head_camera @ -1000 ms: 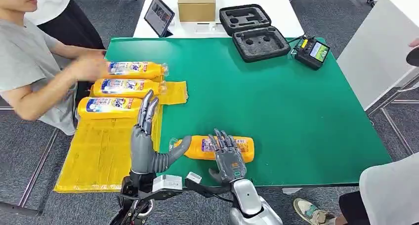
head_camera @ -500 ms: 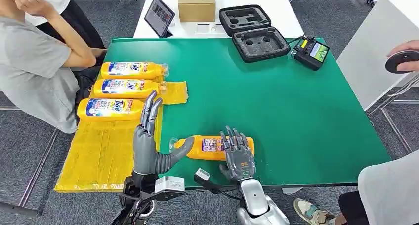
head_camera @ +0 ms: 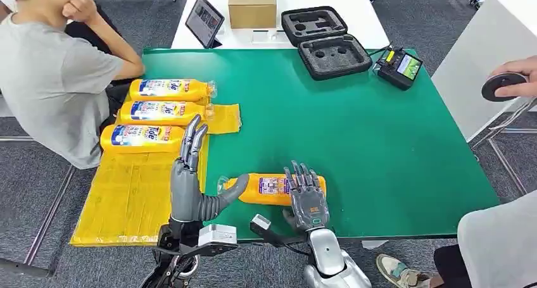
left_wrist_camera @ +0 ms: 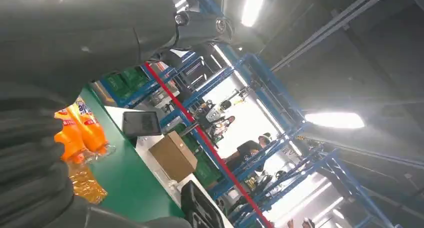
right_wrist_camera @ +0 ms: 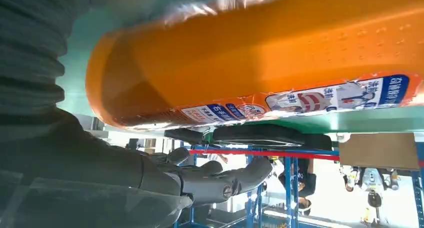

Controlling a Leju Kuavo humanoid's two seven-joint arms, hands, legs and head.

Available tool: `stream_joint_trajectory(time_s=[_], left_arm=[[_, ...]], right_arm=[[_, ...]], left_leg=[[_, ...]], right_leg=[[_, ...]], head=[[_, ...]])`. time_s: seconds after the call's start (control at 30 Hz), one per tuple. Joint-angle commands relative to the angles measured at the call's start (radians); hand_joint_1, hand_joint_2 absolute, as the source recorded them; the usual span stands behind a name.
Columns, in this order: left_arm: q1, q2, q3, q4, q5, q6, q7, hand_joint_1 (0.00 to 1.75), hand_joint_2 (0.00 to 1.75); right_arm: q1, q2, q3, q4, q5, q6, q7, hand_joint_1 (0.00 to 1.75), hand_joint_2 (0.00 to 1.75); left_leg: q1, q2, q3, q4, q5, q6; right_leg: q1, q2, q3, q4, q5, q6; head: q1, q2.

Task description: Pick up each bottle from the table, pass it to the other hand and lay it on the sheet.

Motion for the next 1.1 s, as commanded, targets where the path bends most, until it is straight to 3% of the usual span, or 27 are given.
stream_joint_trajectory(time_s=[0.03,0.33,0.57,0.6,0.63,0.67,0.7,0.97,1.0,1.03,1.1], left_arm=[[-0.032,0.026,-0.011,0.056,0.001,-0.002,0.002,0.0,1.75],[-0.038,0.03,-0.013,0.062,0.009,-0.002,0.002,0.0,1.75],[-0.053,0.029,-0.011,0.088,0.018,-0.002,0.002,0.0,1.75],[-0.053,0.029,-0.011,0.091,0.018,-0.002,0.002,0.0,1.75],[-0.056,0.029,-0.01,0.095,0.019,-0.002,0.002,0.0,1.75],[-0.058,0.029,-0.008,0.097,0.017,-0.002,0.002,0.0,1.75],[-0.062,0.039,-0.019,0.102,0.03,-0.002,0.002,0.0,1.75],[-0.07,0.047,-0.018,0.103,0.036,-0.002,0.002,0.0,1.75],[-0.068,0.048,-0.018,0.1,0.034,-0.002,0.002,0.0,1.75],[-0.066,0.048,-0.016,0.097,0.029,-0.002,0.002,0.0,1.75],[-0.065,0.044,-0.009,0.1,0.023,-0.002,0.002,0.0,1.75]], right_arm=[[-0.009,-0.019,-0.028,0.081,0.002,0.007,-0.001,0.0,1.75],[-0.043,-0.017,-0.049,0.145,-0.009,0.016,-0.002,0.0,1.75],[-0.105,-0.004,-0.106,0.297,-0.124,0.071,-0.115,0.0,1.75],[-0.109,-0.002,-0.115,0.31,-0.145,0.077,-0.136,0.54,1.75],[-0.117,-0.002,-0.115,0.333,-0.145,0.086,-0.141,1.38,1.75],[-0.123,0.0,-0.12,0.347,-0.154,0.087,-0.151,1.68,1.75],[-0.139,0.002,-0.13,0.376,-0.178,0.109,-0.176,1.75,1.75],[-0.19,-0.002,-0.13,0.437,-0.172,0.082,-0.191,1.75,1.75],[-0.192,0.002,-0.13,0.435,-0.171,0.064,-0.191,1.31,1.75],[-0.195,0.008,-0.129,0.436,-0.169,0.055,-0.19,0.0,1.75],[-0.199,0.012,-0.124,0.437,-0.162,0.055,-0.187,0.0,1.75]], left_leg=[[0.0,-0.002,0.003,-0.001,0.0,-0.001],[0.0,-0.002,0.003,-0.001,0.0,-0.001],[0.0,-0.002,0.004,-0.001,0.0,-0.001],[0.001,-0.003,0.006,-0.002,0.0,-0.001],[0.001,-0.002,0.006,-0.001,0.0,-0.001],[0.001,-0.002,0.007,-0.002,0.0,-0.001],[0.001,-0.002,0.008,-0.002,0.0,-0.001],[0.001,-0.003,0.014,-0.002,0.0,-0.002],[0.001,-0.002,0.015,-0.002,-0.001,-0.003],[0.001,-0.002,0.015,-0.002,-0.002,-0.002],[0.001,-0.002,0.016,-0.002,-0.001,-0.002]], right_leg=[[0.0,-0.001,0.004,-0.001,-0.001,-0.001],[0.0,-0.001,0.003,-0.001,0.0,-0.001],[0.0,-0.001,0.004,-0.001,0.0,-0.001],[0.0,-0.001,0.006,-0.002,0.0,-0.001],[0.0,-0.001,0.006,-0.002,0.0,-0.001],[0.001,-0.001,0.007,-0.002,0.0,-0.001],[0.0,-0.001,0.007,-0.002,0.0,-0.001],[0.001,-0.002,0.003,-0.003,-0.001,-0.003],[0.001,-0.001,0.003,-0.002,-0.002,-0.002],[0.0,-0.001,0.004,-0.002,-0.002,-0.002],[0.001,0.0,0.004,-0.002,-0.001,-0.002]], head=[[0.0,0.0],[0.0,0.0],[0.0,0.0],[0.0,0.0],[0.0,0.0],[0.0,0.0],[0.0,0.0],[0.0,0.0],[0.001,0.0],[0.0,0.0],[0.0,0.0]])
